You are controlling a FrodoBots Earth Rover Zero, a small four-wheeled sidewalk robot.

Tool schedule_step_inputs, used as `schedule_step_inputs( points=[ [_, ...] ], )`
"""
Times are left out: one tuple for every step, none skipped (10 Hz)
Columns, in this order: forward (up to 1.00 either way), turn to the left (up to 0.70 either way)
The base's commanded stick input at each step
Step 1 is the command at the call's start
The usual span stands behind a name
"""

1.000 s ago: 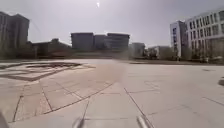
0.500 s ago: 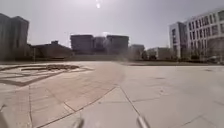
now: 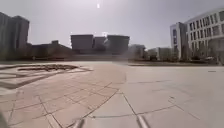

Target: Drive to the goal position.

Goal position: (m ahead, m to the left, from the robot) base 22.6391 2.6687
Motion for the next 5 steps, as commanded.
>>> schedule_step_inputs(
  points=[
    [0.7,0.0],
    [0.7,0.0],
    [0.7,0.0],
    [0.7,0.0],
    [0.7,0.0]
  ],
)
